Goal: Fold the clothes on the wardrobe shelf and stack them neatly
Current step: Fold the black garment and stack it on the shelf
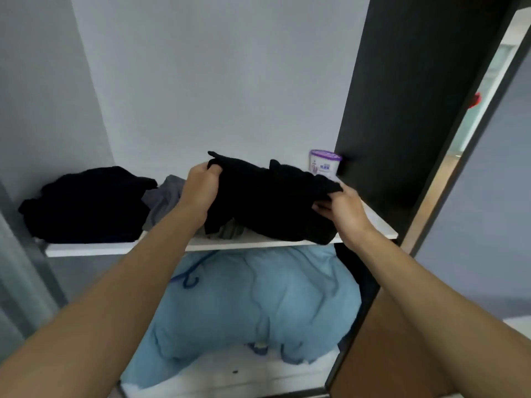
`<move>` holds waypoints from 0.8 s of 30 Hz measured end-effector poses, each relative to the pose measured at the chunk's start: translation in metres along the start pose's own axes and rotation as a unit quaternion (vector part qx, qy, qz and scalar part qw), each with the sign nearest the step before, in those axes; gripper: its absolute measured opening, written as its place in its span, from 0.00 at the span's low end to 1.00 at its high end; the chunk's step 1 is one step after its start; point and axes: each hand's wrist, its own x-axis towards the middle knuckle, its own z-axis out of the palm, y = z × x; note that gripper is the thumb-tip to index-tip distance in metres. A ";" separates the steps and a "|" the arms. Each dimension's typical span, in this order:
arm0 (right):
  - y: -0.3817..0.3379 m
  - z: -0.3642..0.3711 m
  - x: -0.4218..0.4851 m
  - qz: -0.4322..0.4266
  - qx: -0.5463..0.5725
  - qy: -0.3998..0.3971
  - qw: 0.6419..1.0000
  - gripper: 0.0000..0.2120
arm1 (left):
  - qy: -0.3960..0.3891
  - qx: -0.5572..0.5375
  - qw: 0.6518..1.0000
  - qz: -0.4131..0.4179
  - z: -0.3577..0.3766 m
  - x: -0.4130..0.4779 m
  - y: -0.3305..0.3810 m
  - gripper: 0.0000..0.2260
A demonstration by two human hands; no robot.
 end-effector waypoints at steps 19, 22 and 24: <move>0.065 -0.021 -0.117 0.219 -0.456 -0.465 0.726 0.11 | -0.310 0.236 0.905 -0.171 -0.027 -0.134 -0.029 0.07; 0.082 -0.021 -0.133 0.148 -0.476 -0.480 0.722 0.08 | -0.310 0.246 0.904 -0.163 -0.029 -0.154 -0.049 0.06; 0.090 -0.018 -0.142 0.092 -0.490 -0.460 0.735 0.12 | -0.286 0.259 0.912 -0.138 -0.032 -0.162 -0.057 0.05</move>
